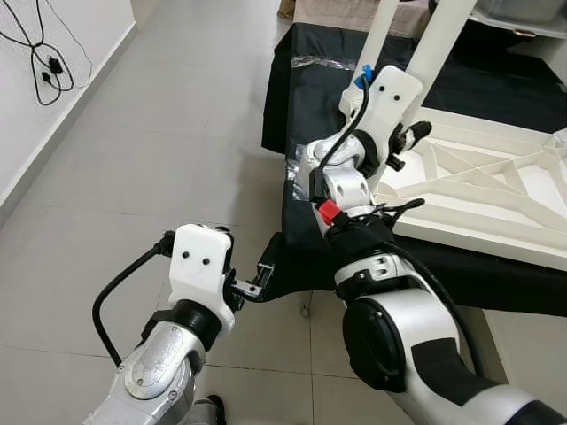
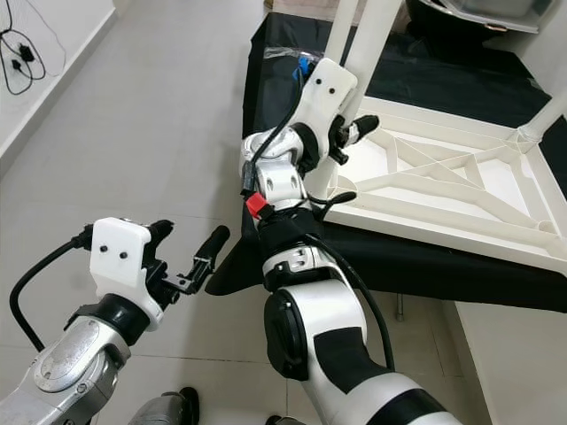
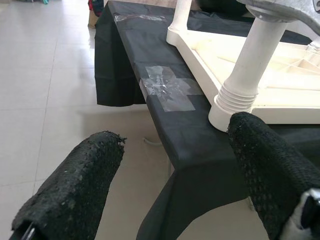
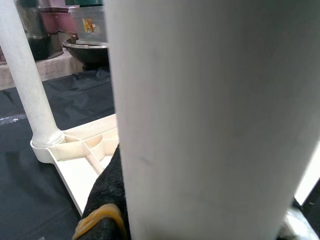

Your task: Building children table

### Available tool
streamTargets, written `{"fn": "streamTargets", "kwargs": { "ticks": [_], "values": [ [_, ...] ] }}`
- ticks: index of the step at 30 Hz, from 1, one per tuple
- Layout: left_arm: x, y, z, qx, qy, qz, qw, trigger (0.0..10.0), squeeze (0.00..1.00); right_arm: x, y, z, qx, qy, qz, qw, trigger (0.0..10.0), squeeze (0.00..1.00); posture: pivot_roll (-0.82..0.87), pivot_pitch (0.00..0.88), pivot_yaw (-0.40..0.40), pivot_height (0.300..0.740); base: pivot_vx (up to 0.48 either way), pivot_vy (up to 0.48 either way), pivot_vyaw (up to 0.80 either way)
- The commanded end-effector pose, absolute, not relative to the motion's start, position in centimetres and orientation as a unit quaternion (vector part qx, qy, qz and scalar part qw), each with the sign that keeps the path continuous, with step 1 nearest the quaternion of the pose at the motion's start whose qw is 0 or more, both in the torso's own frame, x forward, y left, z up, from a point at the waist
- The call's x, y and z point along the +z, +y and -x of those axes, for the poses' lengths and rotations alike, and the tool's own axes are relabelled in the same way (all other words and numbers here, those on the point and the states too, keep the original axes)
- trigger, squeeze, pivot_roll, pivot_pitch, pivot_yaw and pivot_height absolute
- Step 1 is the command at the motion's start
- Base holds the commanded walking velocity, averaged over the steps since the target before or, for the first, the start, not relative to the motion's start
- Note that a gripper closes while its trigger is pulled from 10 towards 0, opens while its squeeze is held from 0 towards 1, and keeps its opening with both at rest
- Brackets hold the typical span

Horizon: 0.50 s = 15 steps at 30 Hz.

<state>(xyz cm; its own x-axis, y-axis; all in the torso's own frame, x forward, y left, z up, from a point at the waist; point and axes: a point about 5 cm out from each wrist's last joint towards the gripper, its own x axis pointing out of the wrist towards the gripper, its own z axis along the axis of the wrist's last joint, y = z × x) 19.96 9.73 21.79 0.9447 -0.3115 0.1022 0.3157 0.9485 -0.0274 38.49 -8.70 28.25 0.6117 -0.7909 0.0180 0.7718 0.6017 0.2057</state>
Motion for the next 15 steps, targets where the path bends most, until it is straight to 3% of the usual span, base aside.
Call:
{"fn": "streamTargets", "kwargs": {
  "ticks": [1, 9, 10, 12, 13, 15],
  "values": [
    [21.5, 9.62, -19.88, -0.162, -0.042, 0.021, 0.986, 10.0, 0.0, 21.41, -9.99, -38.38, -0.465, 0.097, -0.086, 0.876, 10.0, 0.0, 0.16, 0.247, -0.093, 0.74, 0.0, 0.0, 0.0],
    [21.43, 9.54, -19.87, -0.163, -0.042, 0.021, 0.985, 10.0, 0.0, 21.24, -9.77, -38.52, -0.453, 0.09, -0.096, 0.882, 10.0, 0.0, 0.16, 0.236, -0.09, 0.74, 0.0, 0.0, 0.0],
    [21.42, 9.55, -19.87, -0.163, -0.042, 0.021, 0.986, 10.0, 0.0, 21.32, -9.72, -38.53, -0.451, 0.086, -0.096, 0.883, 10.0, 0.66, 0.16, 0.235, -0.09, 0.74, 0.0, 0.0, 0.0],
    [21.41, 9.56, -19.87, -0.163, -0.042, 0.021, 0.986, 10.0, 0.0, 21.38, -9.69, -38.53, -0.45, 0.083, -0.096, 0.884, 10.0, 0.66, 0.16, 0.235, -0.09, 0.74, 0.0, 0.0, 0.0],
    [21.42, 9.55, -19.84, -0.163, -0.042, 0.02, 0.986, 10.0, 0.0, 21.7, -9.63, -38.59, -0.448, 0.072, -0.091, 0.886, 10.0, 1.0, 0.16, 0.235, -0.09, 0.74, 0.0, 0.0, 0.0],
    [21.38, 9.54, -19.83, -0.163, -0.041, 0.02, 0.986, 10.0, 0.0, 21.9, -9.52, -38.64, -0.445, 0.067, -0.091, 0.889, 10.0, 1.0, 0.16, 0.228, -0.089, 0.74, 0.0, 0.0, 0.0]
  ]
}}
